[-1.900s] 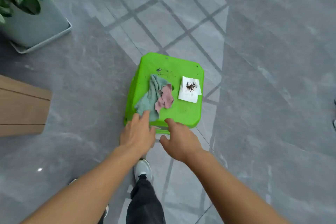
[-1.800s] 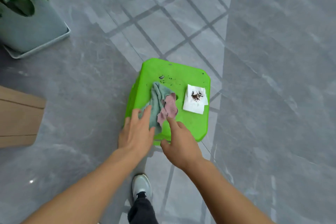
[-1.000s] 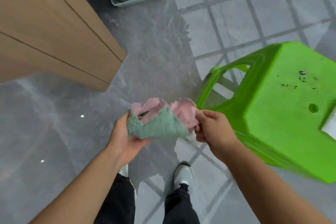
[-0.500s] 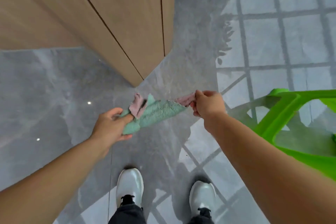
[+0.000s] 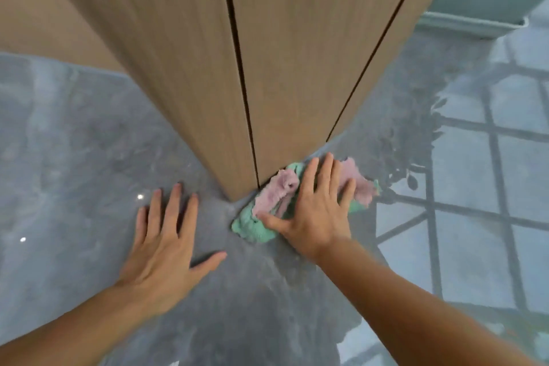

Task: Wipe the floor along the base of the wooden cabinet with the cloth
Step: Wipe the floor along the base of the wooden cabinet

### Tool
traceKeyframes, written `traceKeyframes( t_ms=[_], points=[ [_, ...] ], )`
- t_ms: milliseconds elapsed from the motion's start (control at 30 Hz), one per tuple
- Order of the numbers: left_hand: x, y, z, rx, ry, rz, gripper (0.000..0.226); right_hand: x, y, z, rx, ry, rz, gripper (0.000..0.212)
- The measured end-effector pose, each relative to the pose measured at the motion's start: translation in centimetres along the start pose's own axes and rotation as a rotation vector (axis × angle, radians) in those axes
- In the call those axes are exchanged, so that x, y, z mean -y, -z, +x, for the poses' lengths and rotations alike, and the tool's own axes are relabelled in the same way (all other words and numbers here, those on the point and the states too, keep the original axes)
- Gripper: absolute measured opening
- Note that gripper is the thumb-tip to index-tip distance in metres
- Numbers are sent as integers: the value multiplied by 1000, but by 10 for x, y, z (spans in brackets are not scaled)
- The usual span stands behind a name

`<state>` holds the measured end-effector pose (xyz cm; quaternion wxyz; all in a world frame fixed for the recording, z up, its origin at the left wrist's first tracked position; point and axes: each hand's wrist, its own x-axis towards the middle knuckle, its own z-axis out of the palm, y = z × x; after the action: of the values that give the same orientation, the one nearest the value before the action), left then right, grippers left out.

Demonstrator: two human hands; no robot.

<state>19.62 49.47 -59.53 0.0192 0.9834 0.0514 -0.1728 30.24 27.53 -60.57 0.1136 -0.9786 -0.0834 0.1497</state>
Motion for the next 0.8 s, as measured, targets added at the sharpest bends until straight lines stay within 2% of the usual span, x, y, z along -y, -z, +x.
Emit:
traceKeyframes(
  t_ms=[100,333,467,567,667,800],
  points=[
    [3,-8,5,-24,33,-12,104,2,-6,22,-80,-34,16,145],
    [16,-11,-38,131,118,-77,118,-68,45,94,-4,-207,-70,138],
    [18,-25,-33,145,130,-105,125,-73,46,106,10,-251,-94,135],
    [18,-26,-33,159,133,-112,128,-51,55,86,91,-231,-134,143],
    [17,-28,-33,155,146,-109,126,4,38,42,177,-144,-102,154],
    [19,-26,-31,196,135,-142,129,81,1,-12,227,-100,30,153]
  ],
)
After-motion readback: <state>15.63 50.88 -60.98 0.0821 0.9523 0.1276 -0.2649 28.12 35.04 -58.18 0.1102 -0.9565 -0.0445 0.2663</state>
